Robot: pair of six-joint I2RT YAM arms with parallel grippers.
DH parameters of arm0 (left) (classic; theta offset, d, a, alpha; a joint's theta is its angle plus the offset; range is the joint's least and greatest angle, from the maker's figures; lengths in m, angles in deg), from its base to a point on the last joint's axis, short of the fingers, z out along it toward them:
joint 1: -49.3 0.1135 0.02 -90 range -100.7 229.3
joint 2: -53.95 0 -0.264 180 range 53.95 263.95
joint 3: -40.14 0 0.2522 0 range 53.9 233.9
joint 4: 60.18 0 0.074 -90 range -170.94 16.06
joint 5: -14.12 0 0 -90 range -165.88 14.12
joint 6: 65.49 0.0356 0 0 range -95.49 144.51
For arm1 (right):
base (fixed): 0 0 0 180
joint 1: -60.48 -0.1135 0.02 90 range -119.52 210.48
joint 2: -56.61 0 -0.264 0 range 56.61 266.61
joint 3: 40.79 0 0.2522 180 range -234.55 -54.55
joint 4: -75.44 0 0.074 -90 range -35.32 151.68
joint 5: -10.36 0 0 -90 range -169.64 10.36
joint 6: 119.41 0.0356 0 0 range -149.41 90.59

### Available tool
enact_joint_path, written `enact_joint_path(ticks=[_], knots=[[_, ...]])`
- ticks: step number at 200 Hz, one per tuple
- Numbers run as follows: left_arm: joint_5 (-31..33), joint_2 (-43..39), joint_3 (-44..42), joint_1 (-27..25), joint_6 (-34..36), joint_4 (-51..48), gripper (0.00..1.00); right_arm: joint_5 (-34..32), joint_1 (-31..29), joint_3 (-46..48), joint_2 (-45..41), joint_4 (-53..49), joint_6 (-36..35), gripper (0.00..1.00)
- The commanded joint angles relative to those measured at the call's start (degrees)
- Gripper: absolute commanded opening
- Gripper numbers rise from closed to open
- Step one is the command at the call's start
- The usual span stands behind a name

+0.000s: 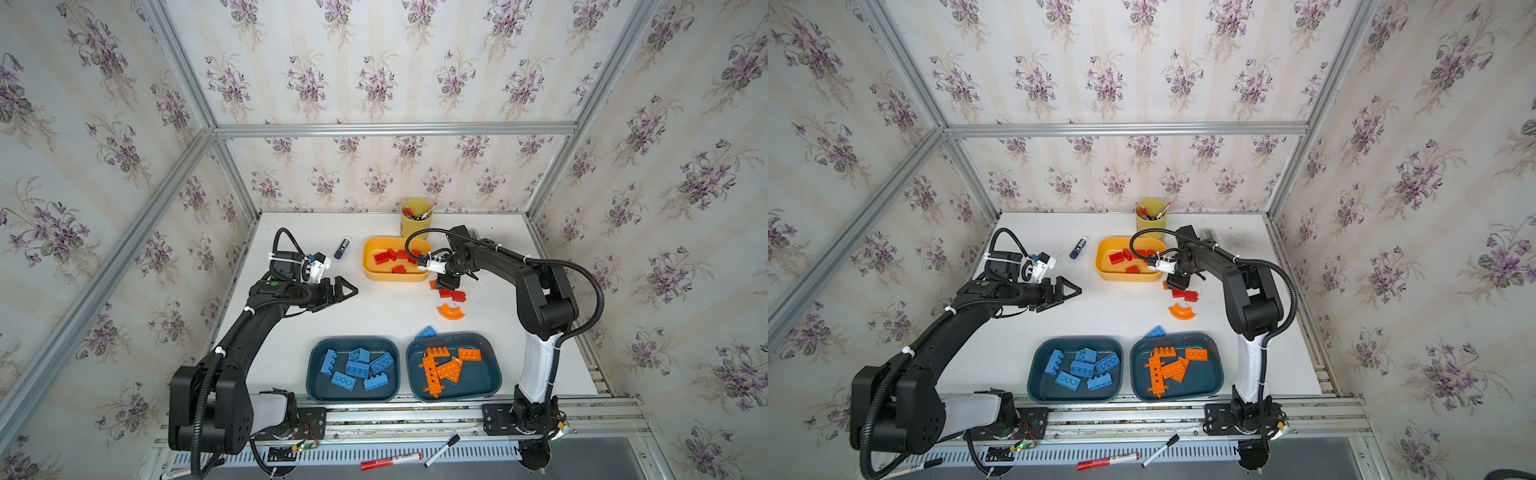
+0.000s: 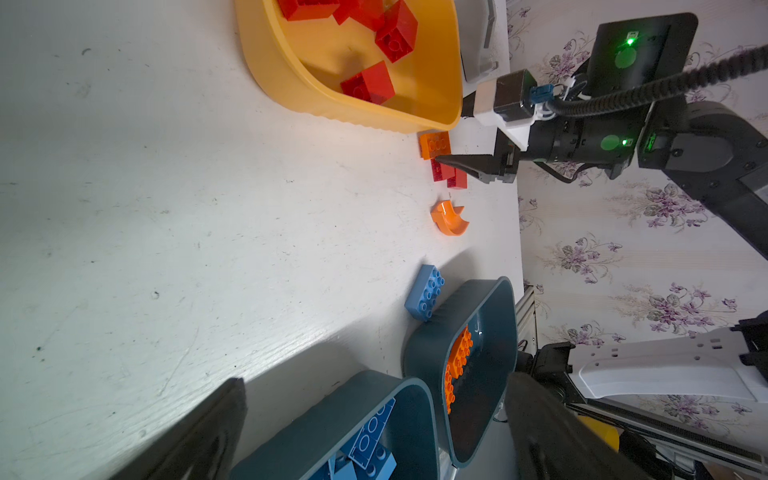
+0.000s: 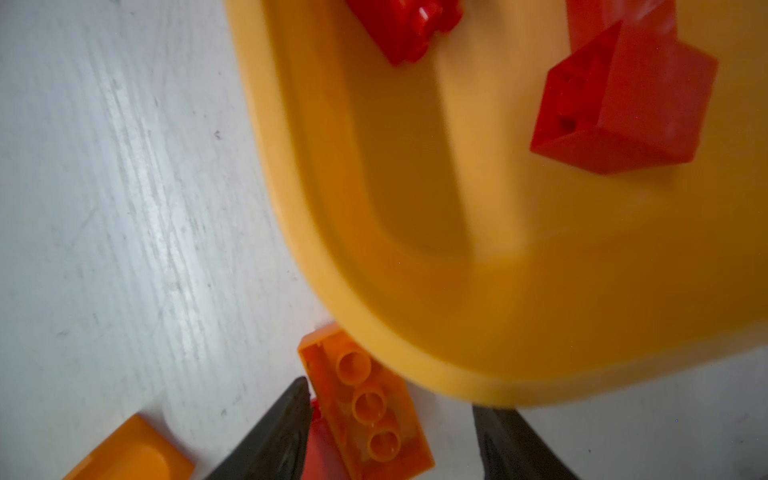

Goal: Sort the legos into containers by color

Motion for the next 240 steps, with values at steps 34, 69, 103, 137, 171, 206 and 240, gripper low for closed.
enact_joint_path(ticks=[34,69,103,137,171,206,240], knots=[[0.08,0.90,0.75,-0.29,1.00,0.40,0.99,2.01,0.12,-1.77,2.19,-6.51,-2.47,0.63],[0.06,1.54,1.20,-0.45,0.89,0.40,0.99,0.97,0.10,-3.29,4.24,-7.45,-2.70,0.60],[0.07,1.63,1.38,-0.53,0.85,0.40,0.99,2.29,0.10,-5.34,5.57,-9.47,-2.12,0.40],[0.07,1.59,1.38,-0.56,1.01,0.36,0.99,3.20,0.10,-6.42,3.89,-11.65,-1.48,0.23],[-0.20,1.89,1.78,-0.65,0.98,0.39,0.99,1.90,-0.46,-4.86,-1.50,-11.01,-0.66,0.21],[-0.46,2.06,1.99,-0.64,1.06,0.40,0.99,1.41,-2.07,-0.88,-10.96,-9.92,2.22,0.22],[-1.09,1.73,1.99,-0.73,0.98,0.40,0.99,1.49,-9.95,9.77,-24.98,-8.65,7.77,0.23]])
